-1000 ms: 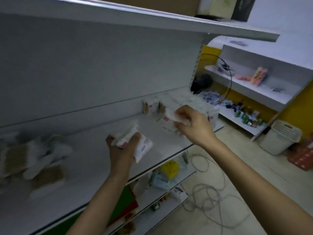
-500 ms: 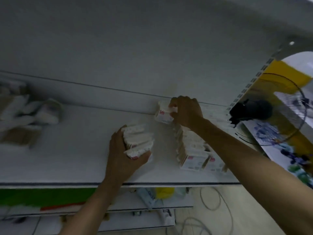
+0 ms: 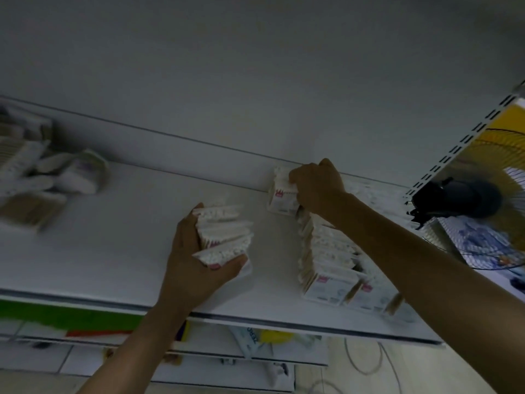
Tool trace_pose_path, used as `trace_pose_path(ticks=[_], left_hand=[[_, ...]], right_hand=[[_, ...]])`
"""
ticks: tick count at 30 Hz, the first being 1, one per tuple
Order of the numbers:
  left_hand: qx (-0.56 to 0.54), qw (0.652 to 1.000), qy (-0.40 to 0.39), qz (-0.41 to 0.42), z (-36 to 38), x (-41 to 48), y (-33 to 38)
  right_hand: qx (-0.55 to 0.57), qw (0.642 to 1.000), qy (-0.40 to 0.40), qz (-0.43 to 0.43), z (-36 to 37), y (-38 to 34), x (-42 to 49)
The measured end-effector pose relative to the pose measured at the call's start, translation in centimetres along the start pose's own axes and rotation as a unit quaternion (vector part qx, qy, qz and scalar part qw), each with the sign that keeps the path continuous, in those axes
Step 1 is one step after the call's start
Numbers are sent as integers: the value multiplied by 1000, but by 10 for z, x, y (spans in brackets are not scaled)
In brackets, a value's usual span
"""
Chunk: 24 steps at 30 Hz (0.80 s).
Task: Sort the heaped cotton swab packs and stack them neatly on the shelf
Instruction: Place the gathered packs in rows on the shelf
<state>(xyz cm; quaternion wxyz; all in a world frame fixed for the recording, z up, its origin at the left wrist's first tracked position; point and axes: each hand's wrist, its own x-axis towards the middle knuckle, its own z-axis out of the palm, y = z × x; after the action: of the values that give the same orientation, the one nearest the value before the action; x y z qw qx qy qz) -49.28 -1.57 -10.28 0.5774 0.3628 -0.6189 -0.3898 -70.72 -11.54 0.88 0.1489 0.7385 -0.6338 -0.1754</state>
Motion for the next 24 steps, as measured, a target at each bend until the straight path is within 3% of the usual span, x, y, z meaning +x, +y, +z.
trace_pose_path(ticks=[3,5,7,10,12,14,17,20,21,22,24], left_hand=[[8,1000,7,-27,-1,0,-6],[26,998,6,-48,-1,-1,-12],[26,998,15,-60,-3,-3,-10],[23,991,63,-114,-4,7,1],[-95,966,109,-213,-15,19,6],[-286,903,119,-297,-33,29,2],[-474,824,141,-277,-54,19,5],[-472,816,159,-294,-55,12,10],[-456,826,113,-311,-55,13,4],[-474,812,38,-338,-55,17,9],[-484,800,-37,-354,-62,18,6]], right_hand=[[-4,997,71,-17,-10,-2,-18],[114,982,143,-41,-14,-14,-37],[278,944,166,-68,-17,-28,-60],[418,895,135,-82,-13,-46,-84],[509,853,94,-63,-14,-51,-89],[612,790,33,-26,-19,-54,-86],[709,703,-38,36,-23,-65,-73],[714,691,-85,79,-24,-88,-55],[719,682,-103,84,-25,-97,-50],[724,675,-116,80,-27,-104,-47],[719,683,-117,57,-33,-111,-42]])
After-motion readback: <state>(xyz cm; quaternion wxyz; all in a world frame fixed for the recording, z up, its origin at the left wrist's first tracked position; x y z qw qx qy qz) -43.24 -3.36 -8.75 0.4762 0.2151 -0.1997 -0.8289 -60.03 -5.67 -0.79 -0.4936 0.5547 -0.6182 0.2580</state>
